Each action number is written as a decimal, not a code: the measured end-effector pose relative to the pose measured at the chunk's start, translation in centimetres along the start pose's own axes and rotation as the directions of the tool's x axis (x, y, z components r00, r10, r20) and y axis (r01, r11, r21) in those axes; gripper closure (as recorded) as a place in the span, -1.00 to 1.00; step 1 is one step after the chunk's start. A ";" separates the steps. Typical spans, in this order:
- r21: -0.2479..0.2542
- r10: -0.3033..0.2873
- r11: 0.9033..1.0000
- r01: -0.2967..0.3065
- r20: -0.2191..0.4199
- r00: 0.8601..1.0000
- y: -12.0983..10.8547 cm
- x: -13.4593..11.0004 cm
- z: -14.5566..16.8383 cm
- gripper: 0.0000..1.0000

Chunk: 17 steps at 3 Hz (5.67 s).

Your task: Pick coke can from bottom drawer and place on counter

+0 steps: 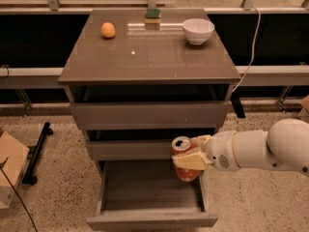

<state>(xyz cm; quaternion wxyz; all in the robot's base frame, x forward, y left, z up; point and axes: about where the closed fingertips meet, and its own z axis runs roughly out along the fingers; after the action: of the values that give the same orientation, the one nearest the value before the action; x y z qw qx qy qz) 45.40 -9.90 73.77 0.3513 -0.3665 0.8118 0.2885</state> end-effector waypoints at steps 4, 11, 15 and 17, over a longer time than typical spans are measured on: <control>0.078 -0.088 0.994 0.080 0.104 0.991 0.2 -5.3 -1.0 1.00; 0.166 -0.289 0.955 0.245 0.340 0.895 -11.0 -25.9 -5.0 1.00; 0.124 -0.149 0.986 0.113 0.331 0.932 -17.1 -26.5 0.3 -0.32; 0.117 -0.149 0.986 0.116 0.330 0.932 -16.8 -26.6 0.7 -1.00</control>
Offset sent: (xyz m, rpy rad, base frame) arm 0.0074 0.0102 0.0434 -0.0222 -0.0975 0.0563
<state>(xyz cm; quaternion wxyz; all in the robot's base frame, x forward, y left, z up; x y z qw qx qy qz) 71.97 -8.46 90.56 0.5208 -0.3484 0.7259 0.2836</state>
